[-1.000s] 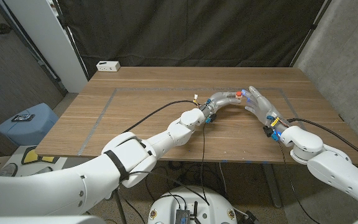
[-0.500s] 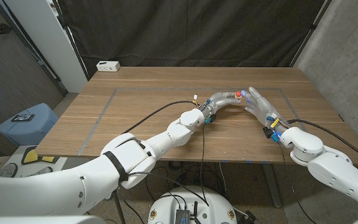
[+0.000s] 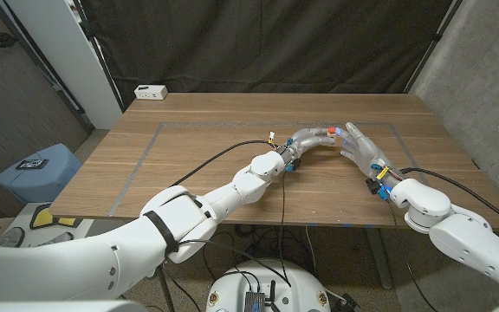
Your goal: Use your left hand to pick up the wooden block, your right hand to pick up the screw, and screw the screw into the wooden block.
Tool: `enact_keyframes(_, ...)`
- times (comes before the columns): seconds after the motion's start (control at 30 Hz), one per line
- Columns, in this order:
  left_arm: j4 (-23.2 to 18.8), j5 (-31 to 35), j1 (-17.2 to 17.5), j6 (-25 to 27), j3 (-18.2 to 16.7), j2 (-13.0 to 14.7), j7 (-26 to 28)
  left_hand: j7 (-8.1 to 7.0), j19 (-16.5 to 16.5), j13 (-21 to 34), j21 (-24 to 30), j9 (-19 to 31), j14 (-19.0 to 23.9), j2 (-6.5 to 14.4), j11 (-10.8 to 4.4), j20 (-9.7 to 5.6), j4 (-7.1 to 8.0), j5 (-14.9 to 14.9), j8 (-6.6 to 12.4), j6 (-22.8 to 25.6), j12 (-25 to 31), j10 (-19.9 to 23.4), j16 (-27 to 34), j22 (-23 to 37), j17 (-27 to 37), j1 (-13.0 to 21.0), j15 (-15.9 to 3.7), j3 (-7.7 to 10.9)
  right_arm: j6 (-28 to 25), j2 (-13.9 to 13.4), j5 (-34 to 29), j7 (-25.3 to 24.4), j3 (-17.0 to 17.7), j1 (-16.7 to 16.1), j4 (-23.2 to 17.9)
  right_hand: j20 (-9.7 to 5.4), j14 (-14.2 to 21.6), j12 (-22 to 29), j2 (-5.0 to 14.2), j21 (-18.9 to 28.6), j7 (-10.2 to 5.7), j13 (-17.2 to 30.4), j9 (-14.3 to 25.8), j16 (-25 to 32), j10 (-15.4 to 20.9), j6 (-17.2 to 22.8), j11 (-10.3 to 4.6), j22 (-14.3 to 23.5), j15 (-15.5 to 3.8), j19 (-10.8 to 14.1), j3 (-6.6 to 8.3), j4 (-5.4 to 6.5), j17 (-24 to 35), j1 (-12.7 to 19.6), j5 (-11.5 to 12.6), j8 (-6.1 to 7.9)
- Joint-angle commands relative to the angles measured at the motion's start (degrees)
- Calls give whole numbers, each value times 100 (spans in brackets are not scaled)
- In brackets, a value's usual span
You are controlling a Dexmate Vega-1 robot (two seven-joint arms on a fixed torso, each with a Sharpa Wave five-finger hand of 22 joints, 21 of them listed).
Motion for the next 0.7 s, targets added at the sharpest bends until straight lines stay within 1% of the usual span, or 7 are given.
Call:
enact_keyframes(0.03,0,4,-13,-4,-2,10,0,-53,-2,130,27,21,58,8,-84,24,57,17,56,69,138,148,44,15,-5,-96,-255,7,-19,10,-1,-42,51,-76,-71,31,-759,25,43,0,-5,9,11,21,-432,50,-21,14,3,13,23,11,5,5,55,36)
enact_keyframes(0.13,11,12,-21,-16,1,9,5,-60,3,124,29,20,69,-2,-87,27,53,15,53,67,136,155,45,15,-8,-100,-263,5,-19,15,-4,-61,73,-97,-78,30,-756,24,43,0,-1,9,11,22,-432,51,-22,14,5,13,23,10,4,7,55,34)
enact_keyframes(0.33,35,18,-38,-31,4,6,-3,-24,0,119,27,19,54,3,-86,36,33,18,34,27,125,144,35,15,-12,-76,-266,19,3,41,-17,-101,120,-123,-69,24,-752,26,44,2,18,9,11,23,-427,47,-20,14,6,18,24,9,4,10,56,29)
enact_keyframes(0.5,-1,11,-23,-12,-3,25,-3,-61,2,119,28,19,58,7,-85,26,44,14,47,61,127,157,39,15,-8,-96,-267,12,-4,44,-30,-135,172,-138,-73,22,-751,24,45,3,11,9,12,24,-429,34,-14,14,5,20,25,8,4,13,57,21)
enact_keyframes(0.7,-44,16,-6,-17,-5,57,6,-72,4,120,29,18,75,1,-87,23,54,10,51,75,134,182,44,15,-8,-121,-272,5,-15,50,-64,-188,238,-150,-72,24,-750,23,45,1,-6,10,12,24,-430,14,-14,14,1,17,26,7,4,16,57,11)
